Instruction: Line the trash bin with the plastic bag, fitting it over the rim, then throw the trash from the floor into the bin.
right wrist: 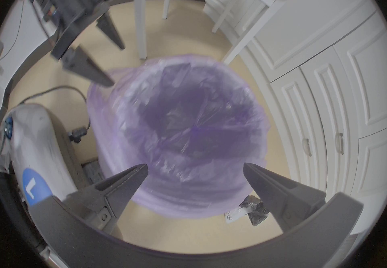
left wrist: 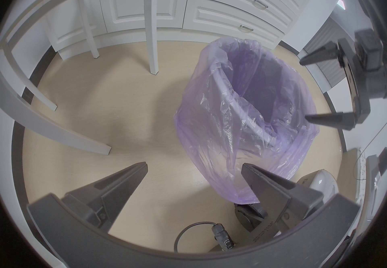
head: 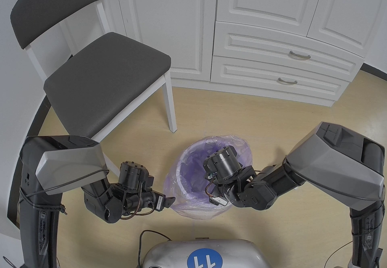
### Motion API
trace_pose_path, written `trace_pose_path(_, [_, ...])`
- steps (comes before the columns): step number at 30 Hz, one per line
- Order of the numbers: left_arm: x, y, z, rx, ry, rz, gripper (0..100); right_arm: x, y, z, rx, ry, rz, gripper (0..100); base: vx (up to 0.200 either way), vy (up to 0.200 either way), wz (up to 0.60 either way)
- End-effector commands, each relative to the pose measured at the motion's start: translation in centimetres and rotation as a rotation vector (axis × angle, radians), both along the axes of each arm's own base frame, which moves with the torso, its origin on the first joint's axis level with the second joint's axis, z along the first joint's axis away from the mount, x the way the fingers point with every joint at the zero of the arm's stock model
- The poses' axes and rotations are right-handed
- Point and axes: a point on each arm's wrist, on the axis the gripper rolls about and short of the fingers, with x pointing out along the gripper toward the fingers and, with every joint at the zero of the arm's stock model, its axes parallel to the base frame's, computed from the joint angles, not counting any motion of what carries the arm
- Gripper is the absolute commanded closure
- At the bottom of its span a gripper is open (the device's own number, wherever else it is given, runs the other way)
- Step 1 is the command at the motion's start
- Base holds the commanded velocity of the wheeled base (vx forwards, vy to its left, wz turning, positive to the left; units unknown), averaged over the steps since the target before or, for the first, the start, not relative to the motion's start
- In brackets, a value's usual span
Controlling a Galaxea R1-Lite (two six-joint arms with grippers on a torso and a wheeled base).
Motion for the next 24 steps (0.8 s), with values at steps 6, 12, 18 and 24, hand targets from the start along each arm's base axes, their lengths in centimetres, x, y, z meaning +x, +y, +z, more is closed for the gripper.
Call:
trace_pose_path(6, [0.0,0.0,0.3,-0.004,-0.008,0.0,0,1.6,1.3,-1.2,0.003,-0.018,-0.008,0,0.0,0.0,0.0])
trace_pose_path(12, [-0.1,0.0,0.4,-0.003,-0.009,-0.001,0,1.0,0.8,-2.3,-0.029,0.015,-0.006,0,0.0,0.0,0.0])
trace_pose_path(18, [-0.1,0.0,0.6,-0.004,-0.015,-0.002,0,-0.8,-0.1,-2.0,-0.079,0.044,0.023,0,0.0,0.0,0.0])
trace_pose_path(24, [-0.1,0.0,0.6,-0.004,-0.014,-0.002,0,-1.6,-0.2,-2.1,-0.089,0.057,0.037,0,0.0,0.0,0.0])
